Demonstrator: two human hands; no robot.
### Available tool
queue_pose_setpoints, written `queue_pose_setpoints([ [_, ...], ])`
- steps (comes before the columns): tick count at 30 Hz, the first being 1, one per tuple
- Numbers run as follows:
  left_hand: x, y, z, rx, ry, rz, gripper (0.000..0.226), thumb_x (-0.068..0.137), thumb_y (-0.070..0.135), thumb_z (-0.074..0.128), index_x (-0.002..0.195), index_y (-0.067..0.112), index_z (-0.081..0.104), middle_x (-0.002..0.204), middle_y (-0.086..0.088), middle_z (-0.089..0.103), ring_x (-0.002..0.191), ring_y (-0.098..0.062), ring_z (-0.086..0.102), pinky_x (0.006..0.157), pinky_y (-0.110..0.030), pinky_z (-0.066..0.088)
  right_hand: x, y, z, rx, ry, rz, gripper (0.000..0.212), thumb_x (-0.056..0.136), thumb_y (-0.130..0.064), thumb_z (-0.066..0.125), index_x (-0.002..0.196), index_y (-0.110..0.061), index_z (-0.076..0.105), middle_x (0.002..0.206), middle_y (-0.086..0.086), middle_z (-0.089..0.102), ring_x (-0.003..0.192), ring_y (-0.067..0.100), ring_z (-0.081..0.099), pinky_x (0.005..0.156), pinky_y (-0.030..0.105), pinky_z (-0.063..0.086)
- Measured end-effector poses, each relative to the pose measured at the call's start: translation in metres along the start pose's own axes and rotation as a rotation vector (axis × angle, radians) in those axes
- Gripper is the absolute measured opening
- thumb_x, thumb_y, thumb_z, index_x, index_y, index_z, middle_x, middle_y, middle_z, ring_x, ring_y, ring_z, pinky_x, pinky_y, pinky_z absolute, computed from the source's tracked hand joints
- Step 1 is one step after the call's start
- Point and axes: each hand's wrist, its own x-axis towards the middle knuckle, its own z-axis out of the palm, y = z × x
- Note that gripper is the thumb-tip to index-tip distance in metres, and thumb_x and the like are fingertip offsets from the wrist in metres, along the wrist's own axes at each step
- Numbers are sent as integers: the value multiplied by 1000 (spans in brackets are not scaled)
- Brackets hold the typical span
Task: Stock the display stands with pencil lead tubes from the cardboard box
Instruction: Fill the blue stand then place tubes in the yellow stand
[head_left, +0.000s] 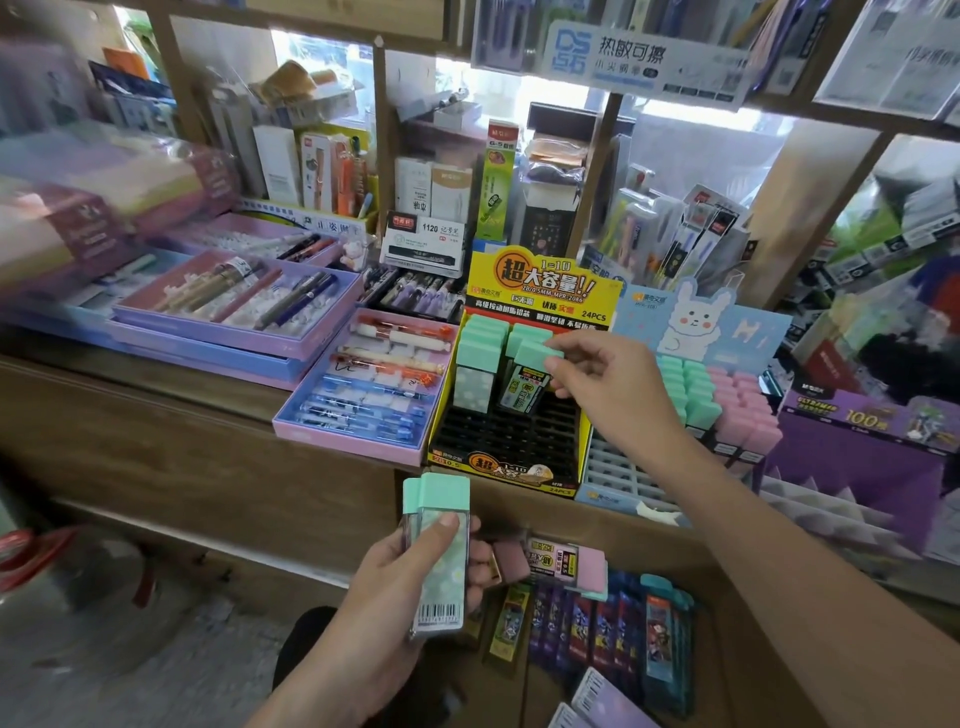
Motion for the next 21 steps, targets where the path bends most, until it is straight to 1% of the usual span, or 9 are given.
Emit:
queue_pose_setpoints([
  [2, 0, 0, 0, 3, -3, -1, 42, 81, 34, 81, 112, 5, 77, 102, -24, 73, 82, -28, 72, 67, -34, 59, 2, 0, 1, -42, -7, -27, 19, 98, -12, 68, 112, -24, 65, 87, 4, 70, 77, 13, 72, 77, 36, 64],
  [4, 1, -1, -1, 13, 0, -1, 41, 81, 34, 81, 111, 6, 78, 103, -24, 74, 82, -27, 73, 67, -34, 60, 3, 2, 4, -128, -18, -82, 15, 100, -15, 65, 108, -26, 59, 84, 4, 67, 77, 18, 71, 77, 45, 62],
  [6, 1, -1, 0, 24, 11, 2, 39, 80, 35, 81, 108, 7, 79, 103, -24, 75, 82, -27, 73, 67, -34, 60, 3, 4, 6, -214, -34, -128, 10, 101, -18, 62, 108, -25, 59, 84, 3, 65, 78, 24, 70, 76, 51, 60],
  [8, 2, -1, 0, 38, 20, 12, 38, 80, 35, 80, 106, 9, 80, 103, -24, 75, 81, -27, 74, 66, -34, 61, 5, 5, 8, -278, -34, -156, 9, 102, -20, 61, 111, -23, 63, 83, 0, 67, 76, 24, 69, 76, 52, 59],
  [13, 1, 0, 4, 52, 32, 33, 34, 78, 34, 79, 102, 9, 81, 105, -27, 75, 79, -28, 75, 64, -35, 61, 9, 3, 8, -366, -21, -157, 22, 101, -19, 61, 122, -20, 68, 86, -7, 66, 77, 16, 66, 79, 46, 60],
  [16, 0, 0, 7, 54, 38, 51, 29, 79, 31, 77, 98, 10, 81, 106, -28, 75, 80, -30, 77, 62, -34, 62, 8, 3, 6, -379, -48, -142, 26, 100, -15, 61, 126, -18, 67, 91, -6, 65, 83, 16, 64, 83, 44, 58],
  [17, -1, 0, 8, 49, 39, 57, 27, 79, 30, 77, 97, 10, 81, 106, -29, 75, 81, -31, 77, 62, -34, 62, 5, 2, 7, -378, -49, -141, 28, 100, -14, 62, 127, -18, 65, 92, -5, 64, 83, 16, 62, 82, 42, 57],
  [19, -2, 1, 10, 39, 37, 69, 27, 80, 29, 77, 97, 9, 81, 107, -29, 75, 84, -34, 78, 63, -35, 63, -4, -1, 8, -316, -30, -124, 28, 98, -12, 63, 125, -20, 63, 90, -7, 62, 76, 9, 60, 76, 34, 56],
  [21, -3, 1, 10, 38, 32, 77, 31, 79, 29, 78, 101, 8, 80, 108, -29, 75, 88, -36, 78, 65, -35, 63, -17, -5, 11, -189, -12, -66, 21, 97, -11, 65, 115, -24, 67, 86, -11, 64, 72, 7, 61, 71, 24, 56],
])
